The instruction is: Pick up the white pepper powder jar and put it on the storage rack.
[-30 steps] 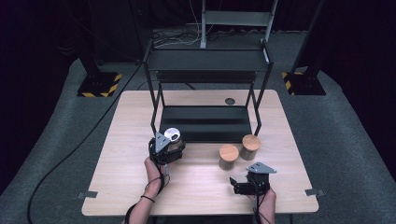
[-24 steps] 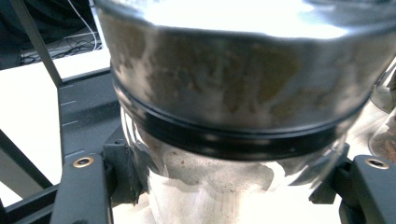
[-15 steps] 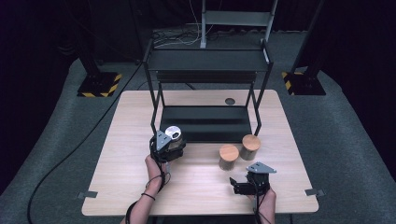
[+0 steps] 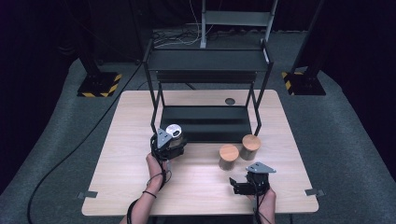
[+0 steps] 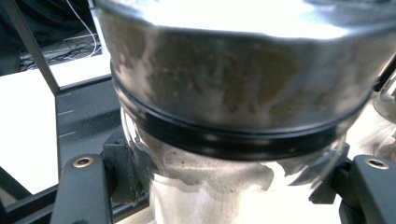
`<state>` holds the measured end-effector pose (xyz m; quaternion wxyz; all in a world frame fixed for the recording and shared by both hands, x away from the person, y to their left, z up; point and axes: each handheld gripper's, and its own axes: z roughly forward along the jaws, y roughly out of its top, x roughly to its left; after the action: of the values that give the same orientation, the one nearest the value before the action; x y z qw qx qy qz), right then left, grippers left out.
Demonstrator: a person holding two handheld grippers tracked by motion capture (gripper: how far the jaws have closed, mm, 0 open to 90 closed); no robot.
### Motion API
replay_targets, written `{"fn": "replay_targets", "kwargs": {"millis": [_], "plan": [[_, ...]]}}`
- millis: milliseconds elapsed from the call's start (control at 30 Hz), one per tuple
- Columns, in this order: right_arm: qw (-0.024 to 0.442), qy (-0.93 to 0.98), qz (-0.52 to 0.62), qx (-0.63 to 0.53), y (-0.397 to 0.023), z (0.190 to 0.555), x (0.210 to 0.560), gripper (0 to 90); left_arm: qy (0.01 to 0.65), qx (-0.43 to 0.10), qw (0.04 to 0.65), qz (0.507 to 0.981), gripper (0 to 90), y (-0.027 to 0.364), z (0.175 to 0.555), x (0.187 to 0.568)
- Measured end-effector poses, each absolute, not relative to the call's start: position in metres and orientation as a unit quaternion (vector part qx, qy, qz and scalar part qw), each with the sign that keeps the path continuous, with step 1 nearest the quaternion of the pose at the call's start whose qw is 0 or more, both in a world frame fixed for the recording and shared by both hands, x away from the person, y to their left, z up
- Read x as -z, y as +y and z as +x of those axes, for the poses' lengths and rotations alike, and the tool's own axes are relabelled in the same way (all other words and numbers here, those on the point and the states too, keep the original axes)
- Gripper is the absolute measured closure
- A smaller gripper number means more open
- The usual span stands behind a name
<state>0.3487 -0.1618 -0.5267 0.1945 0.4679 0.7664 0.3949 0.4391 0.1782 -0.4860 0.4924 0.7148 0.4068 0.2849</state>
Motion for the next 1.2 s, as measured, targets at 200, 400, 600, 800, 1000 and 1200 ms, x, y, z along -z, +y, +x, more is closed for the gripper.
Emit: {"fn": "replay_targets", "kwargs": {"millis": [200, 400, 600, 800, 1000, 1200], "plan": [[0.194, 0.765, 0.469, -0.396, -0.162, 0.349, 0.527, 1.6, 0.405, -0.286, 0.492, 0.716, 30.5, 0.176, 0.442, 0.485], [0.194, 0.765, 0.469, -0.397, -0.162, 0.349, 0.527, 1.7, 0.404, -0.286, 0.492, 0.716, 30.5, 0.175, 0.445, 0.485], [0.194, 0.765, 0.469, -0.397, -0.162, 0.349, 0.527, 1.6, 0.399, -0.288, 0.493, 0.717, 30.5, 0.172, 0.447, 0.483], [0.194, 0.764, 0.469, -0.397, -0.162, 0.348, 0.527, 1.7, 0.399, -0.290, 0.491, 0.718, 30.5, 0.171, 0.450, 0.482], [0.194, 0.765, 0.469, -0.397, -0.162, 0.349, 0.527, 1.6, 0.401, -0.290, 0.490, 0.718, 30.5, 0.172, 0.452, 0.483], [0.195, 0.765, 0.469, -0.397, -0.162, 0.348, 0.527, 1.6, 0.400, -0.292, 0.490, 0.718, 30.5, 0.172, 0.453, 0.483]]}}
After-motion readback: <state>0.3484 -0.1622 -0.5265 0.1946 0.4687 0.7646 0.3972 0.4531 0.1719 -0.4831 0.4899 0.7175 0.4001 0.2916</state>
